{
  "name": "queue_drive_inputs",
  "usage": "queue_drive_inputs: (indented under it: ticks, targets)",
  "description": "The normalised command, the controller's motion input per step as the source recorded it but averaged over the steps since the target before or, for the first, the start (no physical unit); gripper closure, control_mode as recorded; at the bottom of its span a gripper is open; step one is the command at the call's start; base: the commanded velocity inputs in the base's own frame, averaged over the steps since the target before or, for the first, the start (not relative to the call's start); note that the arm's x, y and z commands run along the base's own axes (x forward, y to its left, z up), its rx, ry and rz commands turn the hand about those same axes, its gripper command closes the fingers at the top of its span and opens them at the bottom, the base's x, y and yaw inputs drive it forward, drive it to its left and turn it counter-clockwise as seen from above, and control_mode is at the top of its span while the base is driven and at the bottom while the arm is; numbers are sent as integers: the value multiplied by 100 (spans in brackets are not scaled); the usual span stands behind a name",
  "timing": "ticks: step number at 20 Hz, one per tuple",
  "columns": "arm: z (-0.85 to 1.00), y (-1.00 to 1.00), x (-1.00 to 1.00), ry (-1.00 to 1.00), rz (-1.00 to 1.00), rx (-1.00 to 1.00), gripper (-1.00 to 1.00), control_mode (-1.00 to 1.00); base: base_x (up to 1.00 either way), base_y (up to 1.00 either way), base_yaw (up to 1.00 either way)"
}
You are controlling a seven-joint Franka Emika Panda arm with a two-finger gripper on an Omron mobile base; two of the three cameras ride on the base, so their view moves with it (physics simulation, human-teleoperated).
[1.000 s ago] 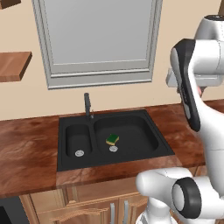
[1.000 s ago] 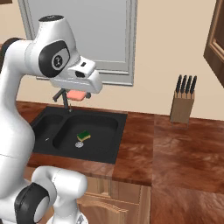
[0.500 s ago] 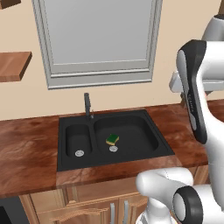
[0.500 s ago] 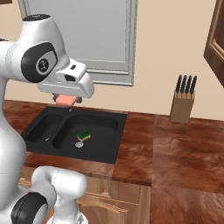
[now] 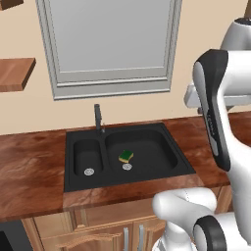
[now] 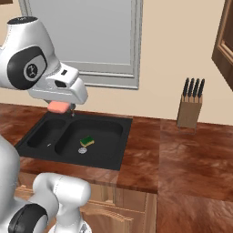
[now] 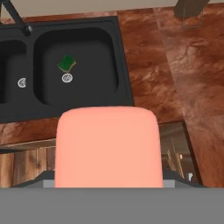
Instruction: Pick up the bar soap and sponge from the sink, and place them back in the shelves.
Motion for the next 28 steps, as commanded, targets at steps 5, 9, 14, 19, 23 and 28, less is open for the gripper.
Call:
queue_drive_inputs:
  ticks: [5, 9, 14, 19, 23, 28]
  targets:
    - [0, 1, -2, 0, 0, 0, 100, -100, 0, 0, 0]
    - [0, 0, 0, 0, 0, 0, 100, 100, 0, 0, 0]
    - [0, 0, 0, 0, 0, 0, 100, 100, -2, 0, 0]
    - [0, 0, 0, 0, 0, 0, 100, 100, -24, 40, -6]
    - [0, 0, 0, 0, 0, 0, 100, 100, -10, 65, -17]
    - [0, 0, 0, 0, 0, 0, 100, 100, -2, 47, -31]
